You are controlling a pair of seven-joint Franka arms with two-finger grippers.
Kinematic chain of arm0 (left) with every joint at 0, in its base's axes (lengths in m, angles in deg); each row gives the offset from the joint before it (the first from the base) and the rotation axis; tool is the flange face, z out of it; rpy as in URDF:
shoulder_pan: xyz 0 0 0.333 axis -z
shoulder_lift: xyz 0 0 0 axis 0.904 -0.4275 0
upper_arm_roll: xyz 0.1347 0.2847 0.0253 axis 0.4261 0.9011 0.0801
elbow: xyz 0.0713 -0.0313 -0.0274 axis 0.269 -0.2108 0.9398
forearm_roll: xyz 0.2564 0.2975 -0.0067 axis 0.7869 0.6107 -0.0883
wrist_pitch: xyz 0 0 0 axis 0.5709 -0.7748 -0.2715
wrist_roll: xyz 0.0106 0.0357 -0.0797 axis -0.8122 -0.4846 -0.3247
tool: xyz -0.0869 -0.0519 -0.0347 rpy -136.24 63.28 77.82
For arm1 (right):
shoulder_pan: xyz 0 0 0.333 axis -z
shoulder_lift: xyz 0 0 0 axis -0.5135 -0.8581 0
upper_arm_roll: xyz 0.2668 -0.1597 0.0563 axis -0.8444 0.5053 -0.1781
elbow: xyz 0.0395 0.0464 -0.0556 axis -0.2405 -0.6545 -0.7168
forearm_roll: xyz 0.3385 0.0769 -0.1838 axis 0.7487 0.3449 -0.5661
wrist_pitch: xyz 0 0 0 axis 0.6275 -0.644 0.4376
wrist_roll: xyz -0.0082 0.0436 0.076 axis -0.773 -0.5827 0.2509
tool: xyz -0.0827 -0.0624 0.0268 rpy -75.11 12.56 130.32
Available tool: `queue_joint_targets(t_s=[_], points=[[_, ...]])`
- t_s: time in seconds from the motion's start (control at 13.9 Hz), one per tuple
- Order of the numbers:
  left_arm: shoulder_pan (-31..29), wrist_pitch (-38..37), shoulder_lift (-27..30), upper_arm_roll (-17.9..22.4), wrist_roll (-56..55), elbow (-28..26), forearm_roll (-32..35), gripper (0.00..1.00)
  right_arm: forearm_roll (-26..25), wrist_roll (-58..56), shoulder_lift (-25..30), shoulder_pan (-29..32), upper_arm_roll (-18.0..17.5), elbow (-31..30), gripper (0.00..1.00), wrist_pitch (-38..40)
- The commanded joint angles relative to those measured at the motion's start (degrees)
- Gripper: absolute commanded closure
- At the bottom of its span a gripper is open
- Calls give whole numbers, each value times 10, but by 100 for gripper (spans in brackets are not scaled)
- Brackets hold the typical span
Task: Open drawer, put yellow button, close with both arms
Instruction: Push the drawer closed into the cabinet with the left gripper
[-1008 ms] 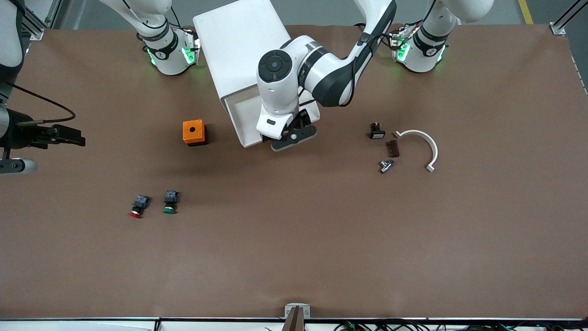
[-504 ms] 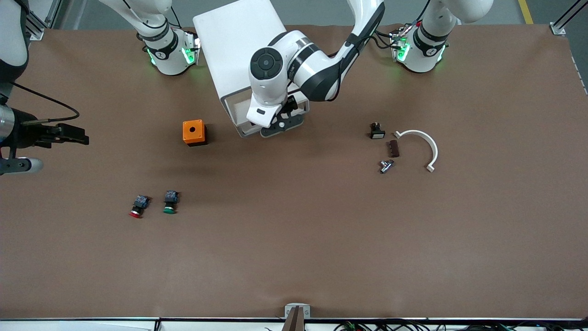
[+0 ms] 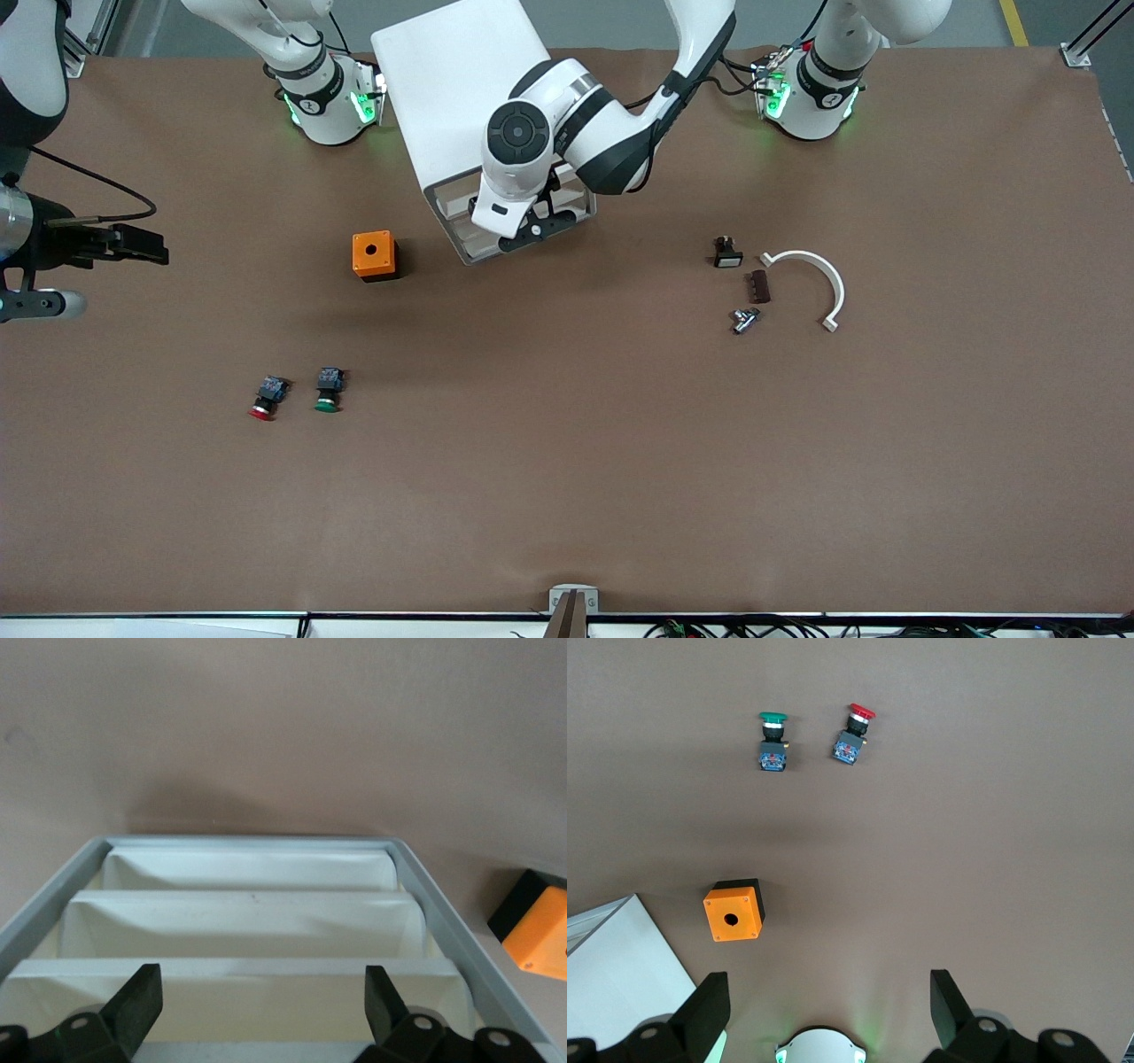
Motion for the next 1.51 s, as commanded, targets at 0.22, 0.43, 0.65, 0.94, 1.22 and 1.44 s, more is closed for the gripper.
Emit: queue_joint_targets(t_s=[0.22,0.43,0.65,0.94,1.22,1.44], points=[[3,-26,8,-11,-19,-18,-67,0,7,5,12,-5,12,-12,0,-25],[2,-27,6,-11,-20,-18,-85,0,7,7,10,-4,12,5,0,-26],[-2,-27,6,-10,-20,-17,-89,0,56,2,11,13,15,12,0,-29],[-34,-26,23,-2,-14,-11,-56,0,68,-1,29,21,12,8,0,-25],[-81,-27,93,2,-16,-2,51,1,71,-1,41,35,14,4,0,-17],[-108,-98,179,0,-2,-3,162,1,52,0,50,33,13,4,0,10]])
